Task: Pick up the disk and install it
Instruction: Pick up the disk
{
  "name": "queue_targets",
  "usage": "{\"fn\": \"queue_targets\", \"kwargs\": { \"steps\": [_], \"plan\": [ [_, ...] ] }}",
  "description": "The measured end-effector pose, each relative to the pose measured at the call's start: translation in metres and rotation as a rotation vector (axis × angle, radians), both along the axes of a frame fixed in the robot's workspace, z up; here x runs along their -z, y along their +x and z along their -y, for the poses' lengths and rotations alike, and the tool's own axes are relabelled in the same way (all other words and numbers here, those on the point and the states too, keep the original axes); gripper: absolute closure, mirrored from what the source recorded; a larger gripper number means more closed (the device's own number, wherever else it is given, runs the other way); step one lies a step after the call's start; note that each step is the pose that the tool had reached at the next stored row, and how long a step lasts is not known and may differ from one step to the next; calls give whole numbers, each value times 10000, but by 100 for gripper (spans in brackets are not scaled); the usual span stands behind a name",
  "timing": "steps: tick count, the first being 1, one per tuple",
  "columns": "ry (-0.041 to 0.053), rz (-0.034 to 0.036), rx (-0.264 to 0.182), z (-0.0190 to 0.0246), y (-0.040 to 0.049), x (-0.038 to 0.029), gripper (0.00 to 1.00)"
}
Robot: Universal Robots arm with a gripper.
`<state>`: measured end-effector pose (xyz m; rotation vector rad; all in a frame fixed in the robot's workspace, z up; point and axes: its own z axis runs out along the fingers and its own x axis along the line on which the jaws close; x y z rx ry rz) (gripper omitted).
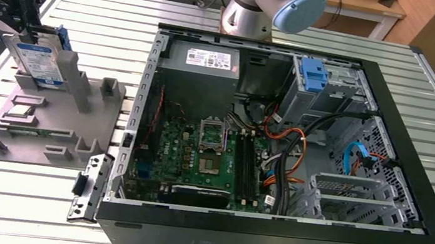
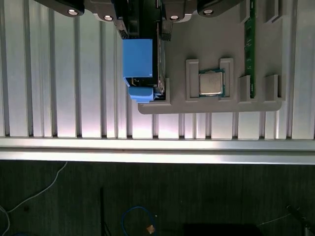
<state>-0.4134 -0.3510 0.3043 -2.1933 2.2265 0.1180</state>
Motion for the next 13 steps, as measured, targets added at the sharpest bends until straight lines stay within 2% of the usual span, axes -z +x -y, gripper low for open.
{"fn": "queue_targets", "kwargs": {
  "steps": [4,13],
  "plan": [
    [-1,-1,375,1,0,1,65],
    [0,-1,306,1,0,1,65]
  ]
}}
